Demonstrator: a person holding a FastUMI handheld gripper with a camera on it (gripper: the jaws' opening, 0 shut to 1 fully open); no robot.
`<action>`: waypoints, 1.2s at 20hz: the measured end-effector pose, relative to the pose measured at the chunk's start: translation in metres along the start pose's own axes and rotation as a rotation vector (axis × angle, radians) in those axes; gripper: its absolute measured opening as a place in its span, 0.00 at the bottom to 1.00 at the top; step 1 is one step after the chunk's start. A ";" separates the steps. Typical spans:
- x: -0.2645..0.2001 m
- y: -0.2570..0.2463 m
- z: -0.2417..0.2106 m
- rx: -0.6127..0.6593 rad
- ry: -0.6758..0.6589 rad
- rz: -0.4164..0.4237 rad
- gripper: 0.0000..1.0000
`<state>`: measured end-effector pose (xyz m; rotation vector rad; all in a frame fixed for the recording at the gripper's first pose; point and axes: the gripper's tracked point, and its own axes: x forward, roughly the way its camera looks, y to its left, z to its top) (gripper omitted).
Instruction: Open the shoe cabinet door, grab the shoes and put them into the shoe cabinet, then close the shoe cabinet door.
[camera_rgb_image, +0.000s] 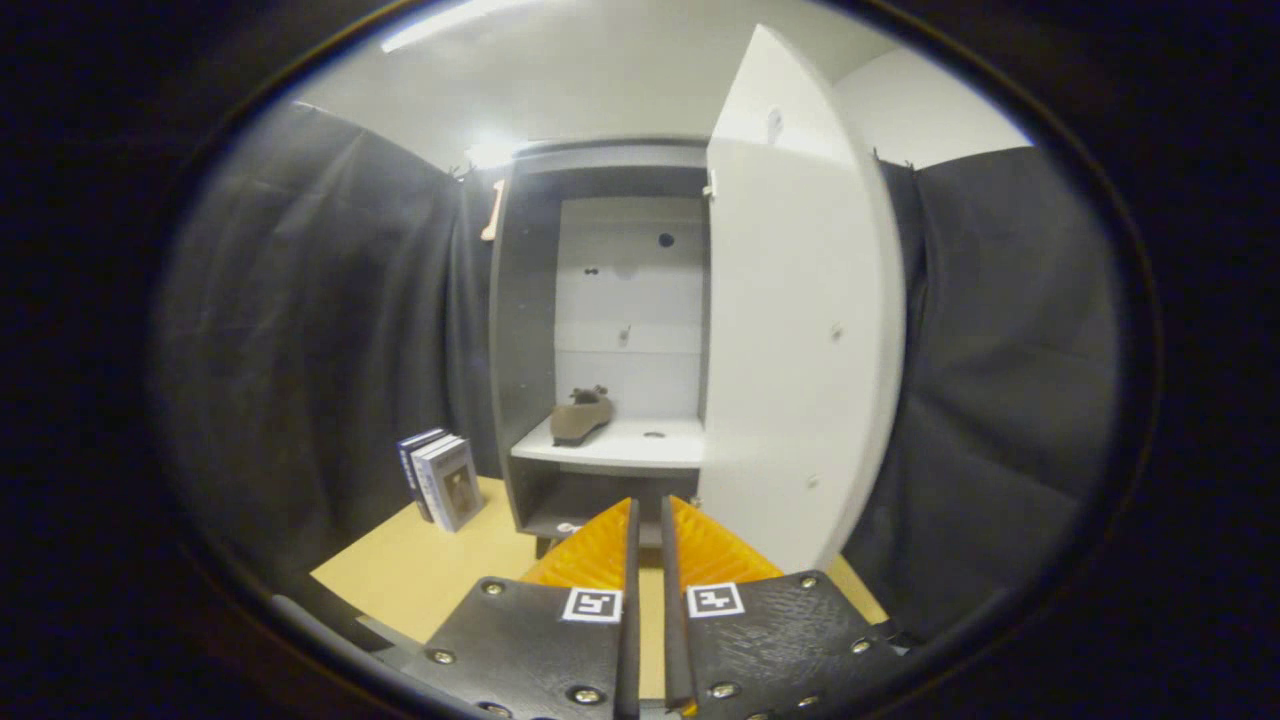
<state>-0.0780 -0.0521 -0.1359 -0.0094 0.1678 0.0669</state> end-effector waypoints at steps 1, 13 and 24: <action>0.010 0.011 -0.017 0.006 0.028 0.005 0.10; 0.092 0.058 -0.214 0.105 0.281 -0.077 0.10; 0.144 0.063 -0.338 0.080 0.541 -0.112 0.10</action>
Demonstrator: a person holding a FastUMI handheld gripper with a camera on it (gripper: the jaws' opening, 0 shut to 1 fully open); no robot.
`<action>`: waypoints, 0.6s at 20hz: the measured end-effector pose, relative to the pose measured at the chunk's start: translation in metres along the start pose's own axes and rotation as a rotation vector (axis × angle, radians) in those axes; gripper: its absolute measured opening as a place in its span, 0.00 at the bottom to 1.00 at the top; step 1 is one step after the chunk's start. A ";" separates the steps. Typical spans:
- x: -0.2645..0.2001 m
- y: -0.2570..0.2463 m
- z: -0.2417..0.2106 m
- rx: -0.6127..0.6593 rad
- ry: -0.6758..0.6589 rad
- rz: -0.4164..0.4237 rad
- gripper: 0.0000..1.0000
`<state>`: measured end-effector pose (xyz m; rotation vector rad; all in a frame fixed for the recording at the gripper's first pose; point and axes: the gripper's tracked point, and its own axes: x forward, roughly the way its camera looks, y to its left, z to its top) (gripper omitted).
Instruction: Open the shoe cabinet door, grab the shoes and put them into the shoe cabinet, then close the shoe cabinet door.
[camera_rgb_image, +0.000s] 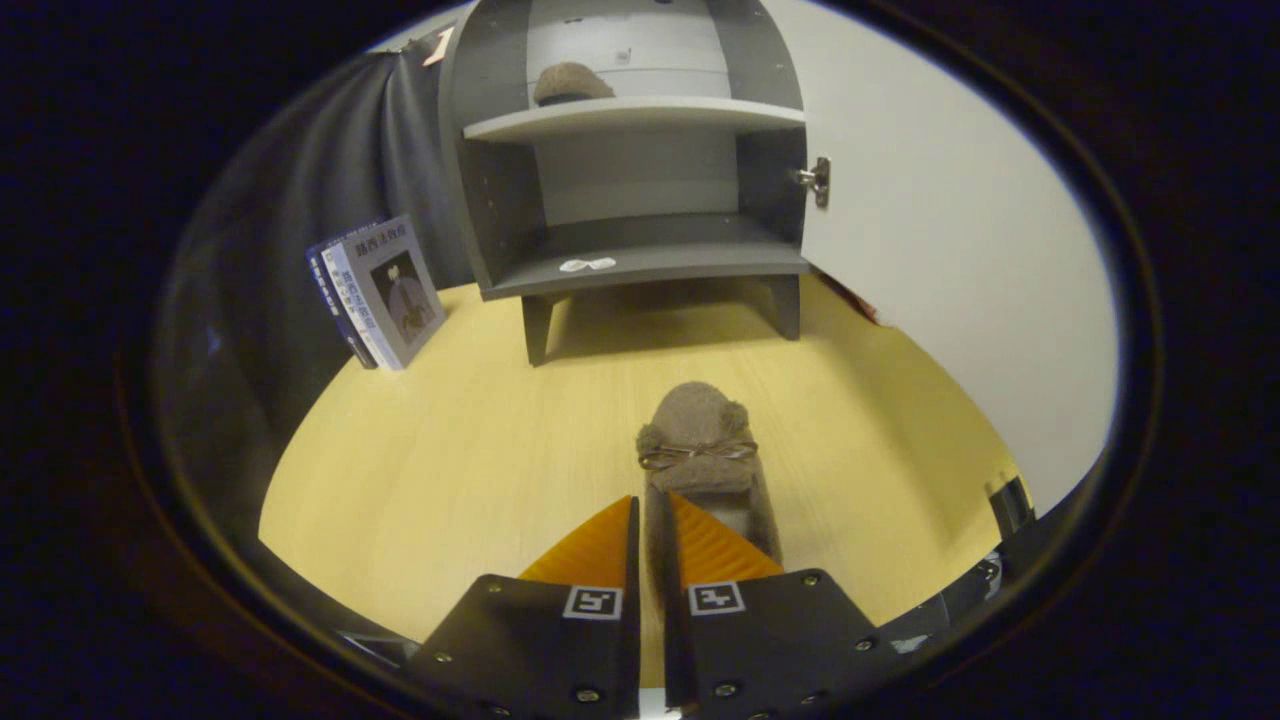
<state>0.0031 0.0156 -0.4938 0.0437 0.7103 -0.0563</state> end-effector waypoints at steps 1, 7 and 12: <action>0.007 -0.001 -0.003 -0.009 0.021 -0.003 0.10; 0.032 0.000 -0.016 -0.049 0.123 -0.014 0.10; 0.050 -0.002 -0.023 -0.069 0.198 -0.044 0.10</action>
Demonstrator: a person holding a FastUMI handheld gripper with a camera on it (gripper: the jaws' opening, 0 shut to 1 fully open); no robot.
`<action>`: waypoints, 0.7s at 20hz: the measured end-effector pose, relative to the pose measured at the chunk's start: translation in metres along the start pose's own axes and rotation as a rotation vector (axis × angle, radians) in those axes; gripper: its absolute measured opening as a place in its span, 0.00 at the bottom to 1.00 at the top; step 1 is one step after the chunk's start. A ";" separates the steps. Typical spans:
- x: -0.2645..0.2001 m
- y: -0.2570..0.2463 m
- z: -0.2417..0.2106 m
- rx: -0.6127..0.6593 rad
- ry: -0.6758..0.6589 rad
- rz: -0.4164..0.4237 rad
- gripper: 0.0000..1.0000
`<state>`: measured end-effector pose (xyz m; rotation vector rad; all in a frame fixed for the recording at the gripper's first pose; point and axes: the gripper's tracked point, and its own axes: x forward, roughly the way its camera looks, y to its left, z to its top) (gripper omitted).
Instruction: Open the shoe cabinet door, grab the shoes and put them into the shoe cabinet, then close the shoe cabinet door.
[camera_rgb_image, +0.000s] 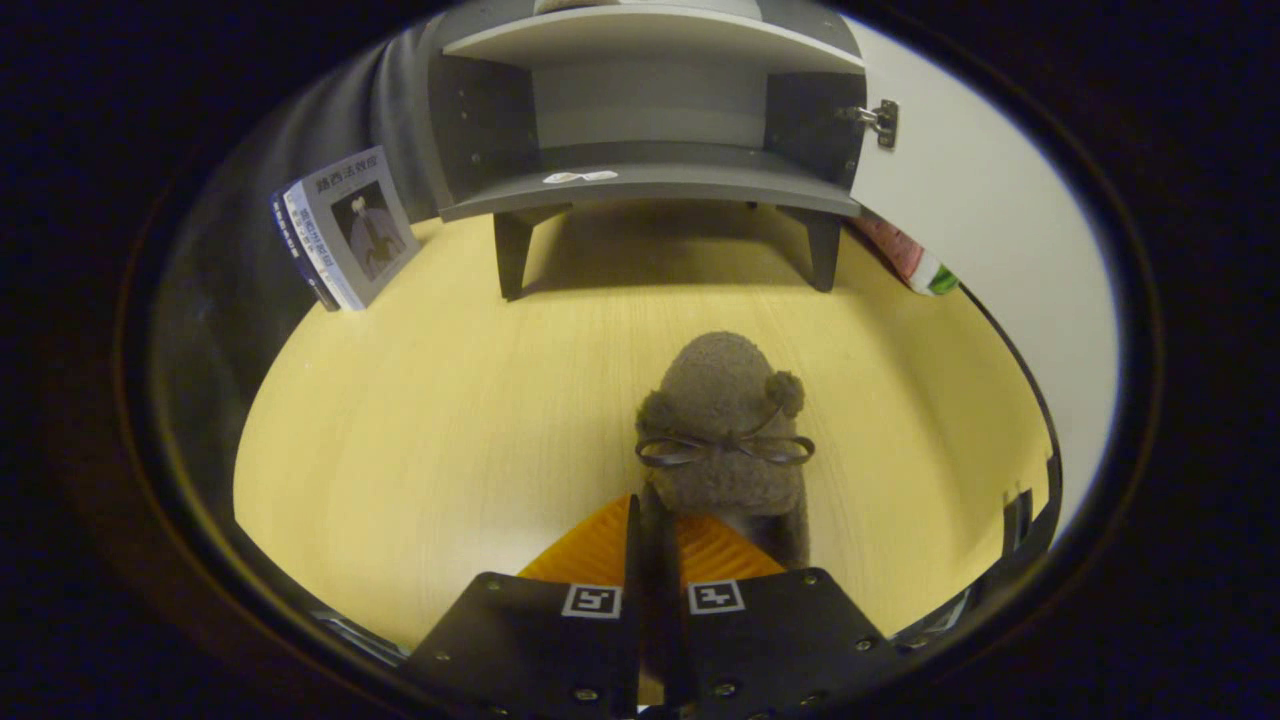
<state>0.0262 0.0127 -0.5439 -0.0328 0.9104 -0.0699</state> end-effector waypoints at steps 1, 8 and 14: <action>0.002 -0.001 0.001 -0.006 0.007 -0.009 0.12; 0.007 -0.003 0.002 0.018 0.011 0.000 0.13; 0.006 -0.005 0.000 -0.035 0.015 -0.044 0.07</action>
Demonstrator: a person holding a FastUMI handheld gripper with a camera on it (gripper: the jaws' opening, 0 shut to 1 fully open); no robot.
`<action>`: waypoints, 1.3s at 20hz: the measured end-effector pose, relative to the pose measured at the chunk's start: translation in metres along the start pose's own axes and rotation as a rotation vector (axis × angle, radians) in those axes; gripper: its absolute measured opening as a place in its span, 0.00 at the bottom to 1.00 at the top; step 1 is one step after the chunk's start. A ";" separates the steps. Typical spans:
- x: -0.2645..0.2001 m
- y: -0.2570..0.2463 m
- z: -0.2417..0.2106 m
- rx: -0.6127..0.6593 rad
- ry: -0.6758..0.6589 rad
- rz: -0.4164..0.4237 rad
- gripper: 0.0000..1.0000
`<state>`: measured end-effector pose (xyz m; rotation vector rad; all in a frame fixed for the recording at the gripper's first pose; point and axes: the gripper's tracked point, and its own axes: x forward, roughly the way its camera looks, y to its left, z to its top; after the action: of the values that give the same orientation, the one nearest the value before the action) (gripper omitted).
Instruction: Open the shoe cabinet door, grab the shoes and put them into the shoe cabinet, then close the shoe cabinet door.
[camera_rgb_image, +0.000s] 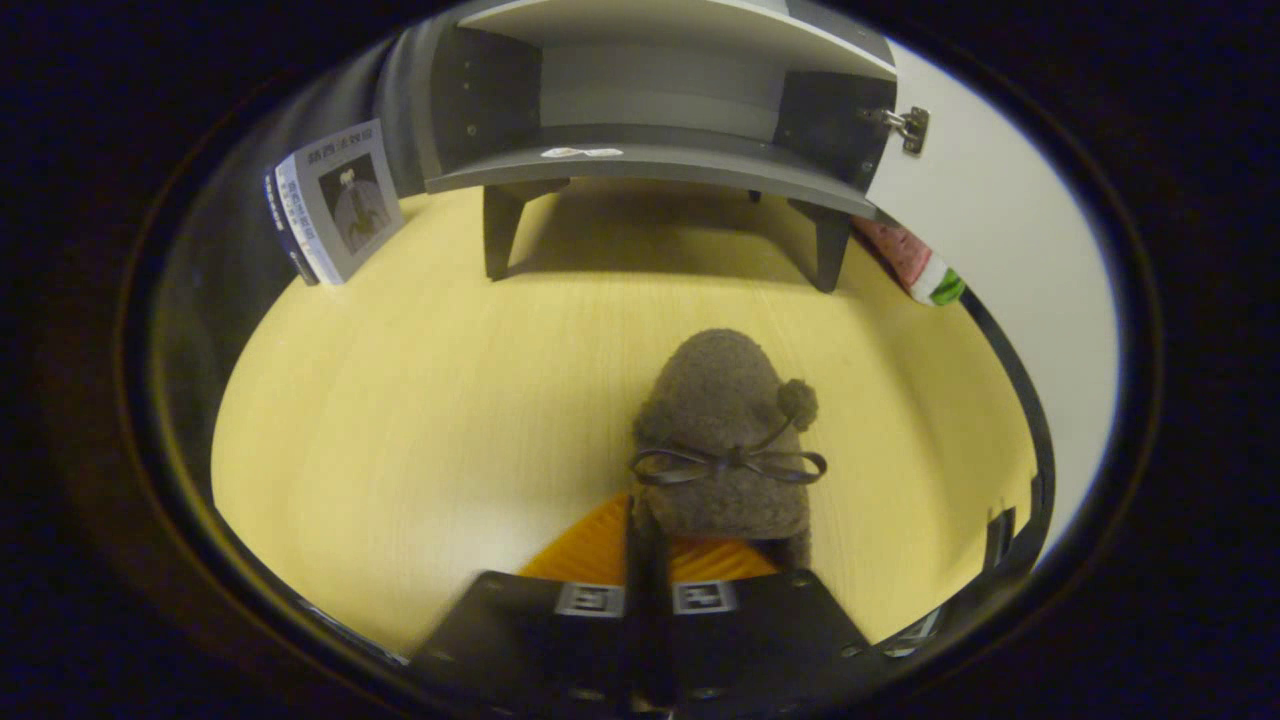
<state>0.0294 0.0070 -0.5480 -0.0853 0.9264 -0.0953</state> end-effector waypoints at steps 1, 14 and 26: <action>0.003 0.001 0.001 0.021 0.000 0.014 0.02; -0.042 -0.010 0.040 0.048 -0.122 0.086 0.00; -0.187 -0.035 0.210 0.033 -0.389 -0.013 0.00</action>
<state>0.0843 0.0011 -0.2704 -0.0755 0.5358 -0.1013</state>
